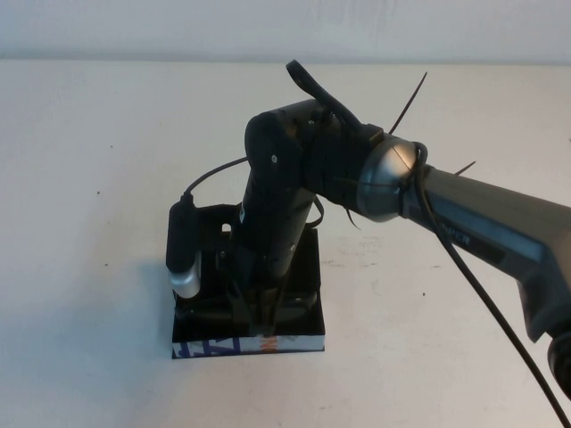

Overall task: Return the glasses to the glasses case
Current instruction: Place the glasses in the glasses case

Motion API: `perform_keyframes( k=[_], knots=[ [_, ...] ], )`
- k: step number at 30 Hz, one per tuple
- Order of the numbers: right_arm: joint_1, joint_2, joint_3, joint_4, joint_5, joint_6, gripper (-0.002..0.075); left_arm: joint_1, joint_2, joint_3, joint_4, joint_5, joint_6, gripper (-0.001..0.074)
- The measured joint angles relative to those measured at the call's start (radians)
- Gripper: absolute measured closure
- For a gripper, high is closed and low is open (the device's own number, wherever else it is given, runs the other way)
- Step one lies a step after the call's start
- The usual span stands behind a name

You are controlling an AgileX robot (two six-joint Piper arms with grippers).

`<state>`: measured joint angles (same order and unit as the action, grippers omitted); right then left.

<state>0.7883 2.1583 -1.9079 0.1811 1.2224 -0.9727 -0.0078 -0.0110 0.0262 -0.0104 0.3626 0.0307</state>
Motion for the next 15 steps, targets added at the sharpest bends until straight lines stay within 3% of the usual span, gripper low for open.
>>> perform_keyframes(
  k=[15],
  knots=[
    [-0.006, 0.021, -0.002, 0.009, 0.000, 0.006, 0.0721, 0.000, 0.000, 0.000, 0.002, 0.000, 0.000, 0.0736]
  ],
)
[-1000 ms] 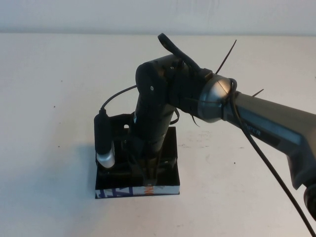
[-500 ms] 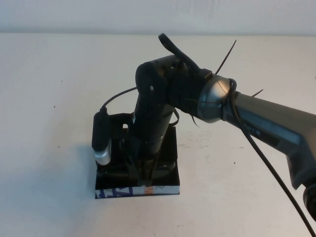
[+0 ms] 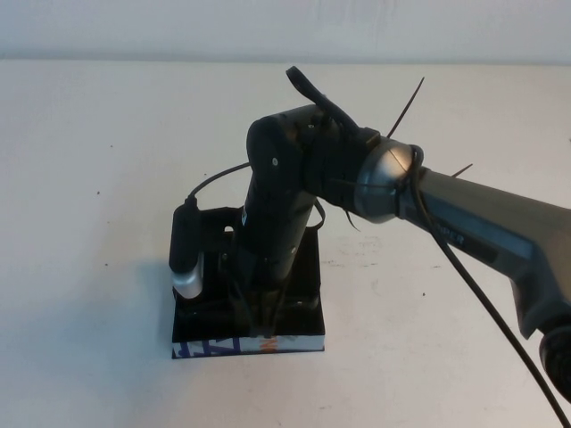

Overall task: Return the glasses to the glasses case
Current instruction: Place the glasses in the glasses case

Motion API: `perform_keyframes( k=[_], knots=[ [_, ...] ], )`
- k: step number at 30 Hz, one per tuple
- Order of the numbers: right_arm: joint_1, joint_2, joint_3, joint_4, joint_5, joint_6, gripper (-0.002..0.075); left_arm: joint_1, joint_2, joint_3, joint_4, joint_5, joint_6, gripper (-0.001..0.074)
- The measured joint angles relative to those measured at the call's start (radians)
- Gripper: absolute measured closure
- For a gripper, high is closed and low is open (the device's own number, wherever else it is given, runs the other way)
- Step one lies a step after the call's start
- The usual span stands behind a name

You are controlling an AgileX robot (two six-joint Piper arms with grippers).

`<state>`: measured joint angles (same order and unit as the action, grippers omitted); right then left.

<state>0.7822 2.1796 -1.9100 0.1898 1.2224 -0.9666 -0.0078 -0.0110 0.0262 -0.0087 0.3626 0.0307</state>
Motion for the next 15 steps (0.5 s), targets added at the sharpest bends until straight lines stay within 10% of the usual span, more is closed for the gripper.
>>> perform_keyframes(
  k=[15],
  knots=[
    [-0.006, 0.000, 0.000, 0.029, 0.000, 0.000, 0.0721, 0.000, 0.000, 0.000, 0.000, 0.000, 0.000, 0.0736]
  ],
)
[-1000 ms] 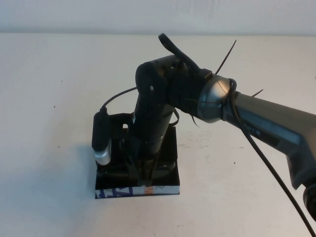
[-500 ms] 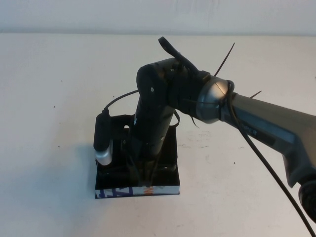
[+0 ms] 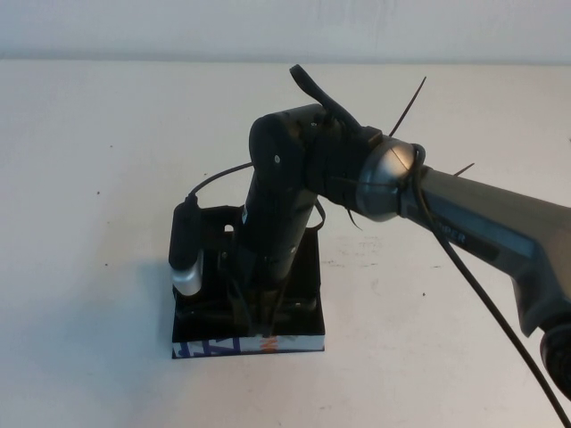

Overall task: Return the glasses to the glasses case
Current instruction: Place the glasses in the glasses case

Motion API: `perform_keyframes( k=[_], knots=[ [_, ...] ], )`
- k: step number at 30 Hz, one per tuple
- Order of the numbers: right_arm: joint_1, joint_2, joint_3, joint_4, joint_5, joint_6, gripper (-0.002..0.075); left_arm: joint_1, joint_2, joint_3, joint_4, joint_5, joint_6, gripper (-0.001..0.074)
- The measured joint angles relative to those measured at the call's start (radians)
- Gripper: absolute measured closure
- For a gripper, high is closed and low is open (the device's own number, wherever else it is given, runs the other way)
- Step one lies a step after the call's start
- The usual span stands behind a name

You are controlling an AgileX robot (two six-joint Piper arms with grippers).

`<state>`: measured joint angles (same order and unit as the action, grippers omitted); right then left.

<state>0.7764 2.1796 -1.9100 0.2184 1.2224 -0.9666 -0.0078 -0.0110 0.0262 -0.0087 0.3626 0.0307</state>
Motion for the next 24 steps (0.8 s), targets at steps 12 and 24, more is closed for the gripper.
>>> perform_keyframes(
  k=[12, 24],
  knots=[
    [-0.013, 0.017, 0.006, 0.006, 0.000, 0.000, 0.0721, 0.000, 0.000, 0.000, 0.000, 0.000, 0.000, 0.0736],
    [-0.015, 0.019, 0.008, 0.014, 0.000, 0.000, 0.0718, 0.000, 0.000, 0.000, 0.000, 0.000, 0.000, 0.0736]
  ],
)
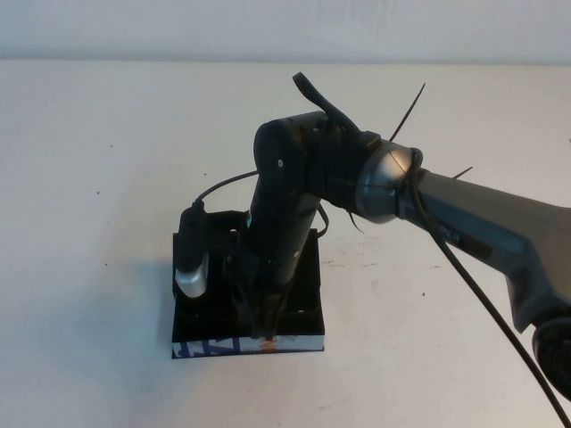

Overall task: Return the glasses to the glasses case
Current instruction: Place the glasses in the glasses case

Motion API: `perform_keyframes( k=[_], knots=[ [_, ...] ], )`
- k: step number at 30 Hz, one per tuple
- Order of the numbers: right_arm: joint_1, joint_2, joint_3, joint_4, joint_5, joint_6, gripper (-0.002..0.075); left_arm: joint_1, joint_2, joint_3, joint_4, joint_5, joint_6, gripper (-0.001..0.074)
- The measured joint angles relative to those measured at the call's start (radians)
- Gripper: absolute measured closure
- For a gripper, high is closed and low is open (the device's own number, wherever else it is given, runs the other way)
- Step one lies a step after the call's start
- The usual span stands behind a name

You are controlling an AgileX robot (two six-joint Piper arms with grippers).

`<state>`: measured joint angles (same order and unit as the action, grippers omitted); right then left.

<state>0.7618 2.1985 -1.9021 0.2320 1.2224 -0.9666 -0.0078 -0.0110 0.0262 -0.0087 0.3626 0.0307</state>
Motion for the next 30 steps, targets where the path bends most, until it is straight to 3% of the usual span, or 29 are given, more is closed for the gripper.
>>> perform_keyframes(
  k=[3, 11, 18, 30],
  knots=[
    [0.000, 0.000, 0.000, 0.000, 0.000, 0.002, 0.0681, 0.000, 0.000, 0.000, 0.000, 0.000, 0.000, 0.0736],
    [0.000, 0.000, 0.000, -0.003, 0.000, 0.007, 0.0444, 0.000, 0.000, 0.000, 0.000, 0.000, 0.000, 0.0736],
    [0.000, -0.005, 0.000, -0.017, -0.002, 0.007, 0.0413, 0.000, 0.000, 0.000, 0.000, 0.000, 0.000, 0.0736],
    [-0.002, -0.092, 0.001, -0.049, 0.000, 0.047, 0.0437, 0.000, 0.000, 0.000, 0.000, 0.000, 0.000, 0.0736]
  ],
)
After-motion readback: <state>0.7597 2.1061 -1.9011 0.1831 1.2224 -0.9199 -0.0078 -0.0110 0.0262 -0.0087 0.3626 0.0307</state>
